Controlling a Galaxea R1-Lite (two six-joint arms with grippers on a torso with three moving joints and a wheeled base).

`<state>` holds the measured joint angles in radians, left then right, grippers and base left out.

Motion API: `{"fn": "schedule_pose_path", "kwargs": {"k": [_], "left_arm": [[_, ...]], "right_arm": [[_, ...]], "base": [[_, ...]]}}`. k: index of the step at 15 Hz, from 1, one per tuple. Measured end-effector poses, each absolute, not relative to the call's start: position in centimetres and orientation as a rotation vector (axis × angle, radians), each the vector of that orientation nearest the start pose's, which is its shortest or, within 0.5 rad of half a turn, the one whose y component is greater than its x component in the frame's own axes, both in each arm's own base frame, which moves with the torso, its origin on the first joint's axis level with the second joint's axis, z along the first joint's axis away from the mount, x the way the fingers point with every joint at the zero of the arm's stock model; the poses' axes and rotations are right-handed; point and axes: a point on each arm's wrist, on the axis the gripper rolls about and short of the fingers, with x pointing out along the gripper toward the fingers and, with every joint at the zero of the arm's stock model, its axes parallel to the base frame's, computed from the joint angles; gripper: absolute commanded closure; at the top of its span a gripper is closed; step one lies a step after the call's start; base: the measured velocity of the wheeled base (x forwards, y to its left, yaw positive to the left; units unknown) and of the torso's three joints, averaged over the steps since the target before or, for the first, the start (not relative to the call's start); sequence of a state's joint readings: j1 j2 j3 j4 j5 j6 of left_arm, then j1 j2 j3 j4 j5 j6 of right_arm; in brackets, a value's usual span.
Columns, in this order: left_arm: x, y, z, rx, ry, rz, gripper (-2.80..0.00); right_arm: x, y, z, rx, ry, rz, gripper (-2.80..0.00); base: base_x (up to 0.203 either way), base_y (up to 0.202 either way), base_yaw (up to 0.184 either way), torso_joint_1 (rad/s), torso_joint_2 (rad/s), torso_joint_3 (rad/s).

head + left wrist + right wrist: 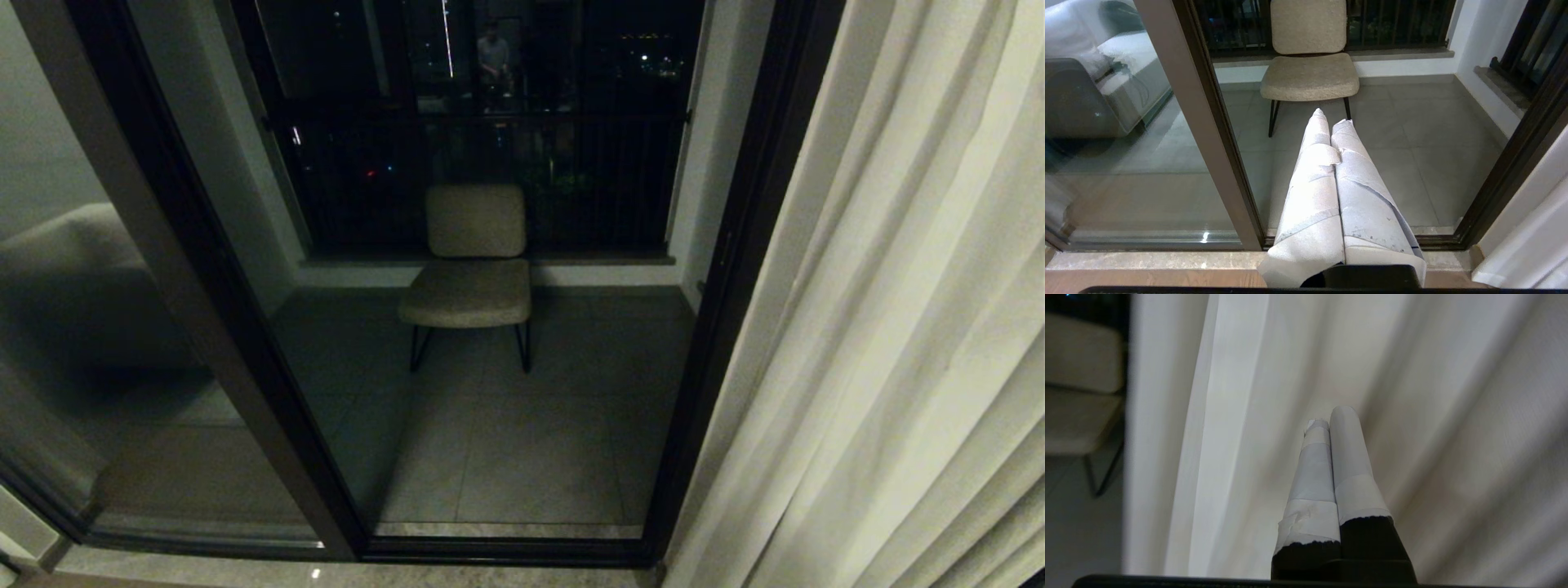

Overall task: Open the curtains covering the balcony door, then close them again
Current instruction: Pull the inner curtains open on both sides

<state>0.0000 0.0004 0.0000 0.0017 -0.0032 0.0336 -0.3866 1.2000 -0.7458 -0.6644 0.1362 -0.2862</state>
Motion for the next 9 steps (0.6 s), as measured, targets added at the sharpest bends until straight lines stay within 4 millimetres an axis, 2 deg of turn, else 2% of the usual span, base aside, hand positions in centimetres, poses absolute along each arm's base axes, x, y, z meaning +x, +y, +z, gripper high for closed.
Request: {"fn": "schedule_pose_path", "kwargs": {"k": [3, 6, 9], "left_arm": [[-2.3, 0.0, 7.5, 0.034, 0.002, -0.003, 0.00], [-2.3, 0.0, 7.5, 0.034, 0.002, -0.003, 0.00], [-2.3, 0.0, 7.5, 0.033, 0.002, -0.003, 0.00]], "right_arm": [[12.8, -4.7, 27.3, -0.328, -0.133, -0.262, 0.00], [8.9, -2.8, 24.4, -0.312, -0.089, -0.218, 0.00], [6.1, -1.5, 21.1, -0.299, -0.050, -0.156, 0.00]], "base": [[0.000, 0.000, 0.000, 0.000, 0.00, 0.000], [0.000, 0.000, 0.000, 0.000, 0.00, 0.000], [0.000, 0.000, 0.000, 0.000, 0.00, 0.000]]}}
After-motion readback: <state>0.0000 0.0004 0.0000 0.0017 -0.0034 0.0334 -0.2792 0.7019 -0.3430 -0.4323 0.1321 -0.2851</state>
